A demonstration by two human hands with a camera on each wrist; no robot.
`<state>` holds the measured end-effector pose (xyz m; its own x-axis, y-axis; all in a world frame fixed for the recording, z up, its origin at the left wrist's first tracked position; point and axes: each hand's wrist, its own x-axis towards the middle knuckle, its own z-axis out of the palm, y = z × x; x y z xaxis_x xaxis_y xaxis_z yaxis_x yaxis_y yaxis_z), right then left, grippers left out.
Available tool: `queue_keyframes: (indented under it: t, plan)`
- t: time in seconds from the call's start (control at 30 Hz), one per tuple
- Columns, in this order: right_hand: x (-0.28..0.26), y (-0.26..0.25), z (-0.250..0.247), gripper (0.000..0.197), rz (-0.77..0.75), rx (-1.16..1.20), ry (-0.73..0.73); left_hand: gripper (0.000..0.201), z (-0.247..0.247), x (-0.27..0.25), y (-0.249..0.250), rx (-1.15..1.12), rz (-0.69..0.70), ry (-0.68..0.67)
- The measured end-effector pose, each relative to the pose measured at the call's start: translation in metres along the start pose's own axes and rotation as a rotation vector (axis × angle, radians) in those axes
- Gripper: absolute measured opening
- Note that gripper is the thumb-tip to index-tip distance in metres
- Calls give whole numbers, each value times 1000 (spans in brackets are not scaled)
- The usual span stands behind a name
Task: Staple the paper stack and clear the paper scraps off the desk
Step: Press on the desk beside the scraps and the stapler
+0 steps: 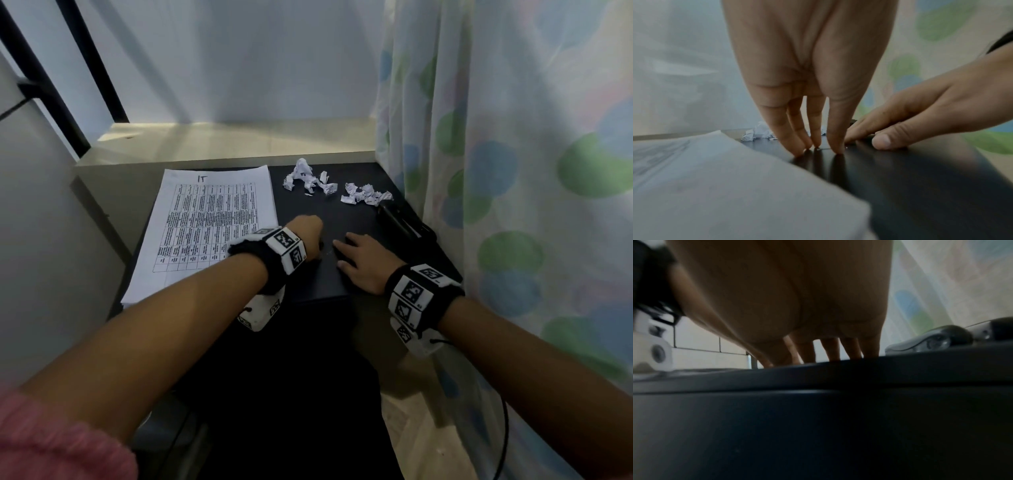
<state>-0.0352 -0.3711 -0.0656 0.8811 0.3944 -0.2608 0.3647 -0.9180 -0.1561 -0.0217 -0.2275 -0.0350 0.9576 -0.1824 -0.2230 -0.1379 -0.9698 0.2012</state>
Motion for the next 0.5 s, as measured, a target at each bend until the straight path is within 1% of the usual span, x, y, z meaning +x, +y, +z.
queue_keyframes:
  t: [0.07, 0.1, 0.17, 0.2, 0.23, 0.3, 0.37, 0.43, 0.5]
  plan:
    - [-2, 0, 1, 52, -22, 50, -3, 37, 1, 4, -1, -36, 33, -7]
    - [-3, 2, 0, 51, -22, 88, 22, 40, 1, 5, -2, -50, 47, -7]
    - [-5, 9, -1, 46, -9, 146, 123, 45, -1, 7, -6, -64, 41, 5]
    - [-6, 11, -1, 42, -11, 157, 163, 44, -1, 8, -9, -68, 30, 14]
    - [-7, 12, 0, 39, -22, 158, 174, 41, -1, 9, -10, -70, 18, 20]
    - [-9, 11, 1, 39, -45, 143, 139, 35, 0, 8, -9, -75, 6, 9]
    - [-9, 10, 1, 40, -49, 143, 126, 37, 0, 7, -4, -97, 38, -3]
    - [-10, 11, -1, 40, -35, 188, 160, 43, -2, 7, -2, -116, 62, -7]
    - [-12, 15, -3, 38, -8, 216, 187, 43, -3, 7, -3, -109, 49, -4]
